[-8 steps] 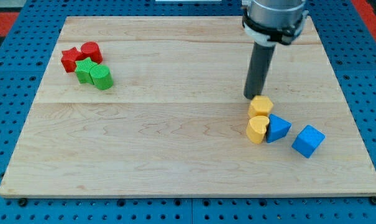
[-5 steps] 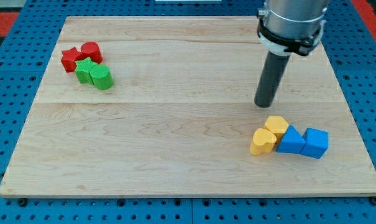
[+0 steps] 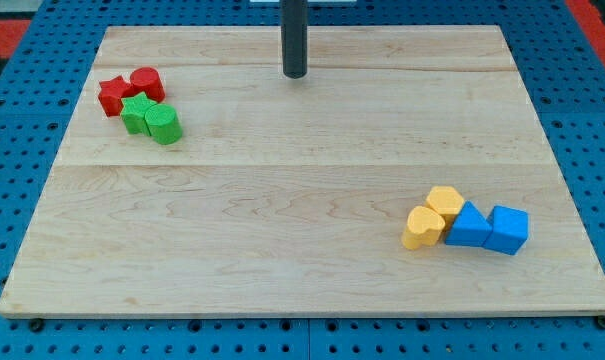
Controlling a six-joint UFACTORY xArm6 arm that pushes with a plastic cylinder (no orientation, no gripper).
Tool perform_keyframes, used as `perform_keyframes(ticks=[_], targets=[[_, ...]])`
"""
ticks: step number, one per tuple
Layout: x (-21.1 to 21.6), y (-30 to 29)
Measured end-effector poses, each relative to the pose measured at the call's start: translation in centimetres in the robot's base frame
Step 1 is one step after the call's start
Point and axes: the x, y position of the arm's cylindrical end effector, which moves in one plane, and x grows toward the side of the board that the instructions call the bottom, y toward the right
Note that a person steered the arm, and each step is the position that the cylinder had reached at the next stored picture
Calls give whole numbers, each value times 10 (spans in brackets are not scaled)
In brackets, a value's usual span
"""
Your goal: Separate green circle from green star
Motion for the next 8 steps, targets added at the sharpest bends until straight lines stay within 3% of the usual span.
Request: perform_keyframes(ticks=[3,4,5,8], targets=[[-34,-197],[1,-196],[17,-170],[66,-167]])
